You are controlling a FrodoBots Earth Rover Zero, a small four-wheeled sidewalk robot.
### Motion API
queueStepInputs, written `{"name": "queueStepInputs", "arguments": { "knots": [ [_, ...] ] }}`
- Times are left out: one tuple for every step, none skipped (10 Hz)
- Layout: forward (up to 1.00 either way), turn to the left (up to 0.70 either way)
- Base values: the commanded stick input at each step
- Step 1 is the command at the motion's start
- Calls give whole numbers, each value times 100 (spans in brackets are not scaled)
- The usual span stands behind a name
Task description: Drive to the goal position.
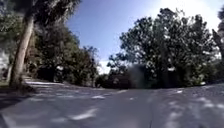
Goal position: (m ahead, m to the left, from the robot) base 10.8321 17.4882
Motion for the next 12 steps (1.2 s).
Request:
{"name": "queueStepInputs", "arguments": {
  "knots": [
    [70, 14],
    [70, 14],
    [70, 14],
    [70, 14],
    [70, 14],
    [70, 14],
    [70, 14],
    [70, 14],
    [70, 14],
    [70, 14],
    [70, 14],
    [70, 14]
  ]
}}
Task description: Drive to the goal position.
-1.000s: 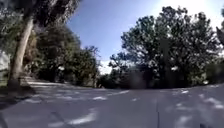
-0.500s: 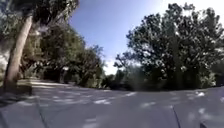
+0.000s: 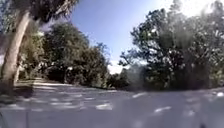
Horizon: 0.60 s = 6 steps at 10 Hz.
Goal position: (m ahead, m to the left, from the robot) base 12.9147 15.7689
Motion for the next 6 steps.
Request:
{"name": "queueStepInputs", "arguments": {
  "knots": [
    [70, 14],
    [70, 14],
    [70, 14],
    [70, 14],
    [70, 14],
    [70, 14]
  ]
}}
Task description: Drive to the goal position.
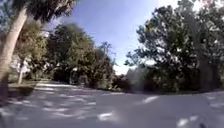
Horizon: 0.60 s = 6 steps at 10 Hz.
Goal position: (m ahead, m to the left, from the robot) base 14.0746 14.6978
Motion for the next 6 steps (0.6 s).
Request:
{"name": "queueStepInputs", "arguments": {
  "knots": [
    [70, 14],
    [70, 14],
    [70, 14],
    [70, 14],
    [70, 14],
    [70, 14]
  ]
}}
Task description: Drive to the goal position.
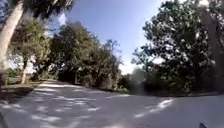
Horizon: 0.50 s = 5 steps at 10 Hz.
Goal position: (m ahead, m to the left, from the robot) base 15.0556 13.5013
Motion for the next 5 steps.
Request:
{"name": "queueStepInputs", "arguments": {
  "knots": [
    [70, 14],
    [70, 14],
    [70, 14],
    [70, 14],
    [70, 14]
  ]
}}
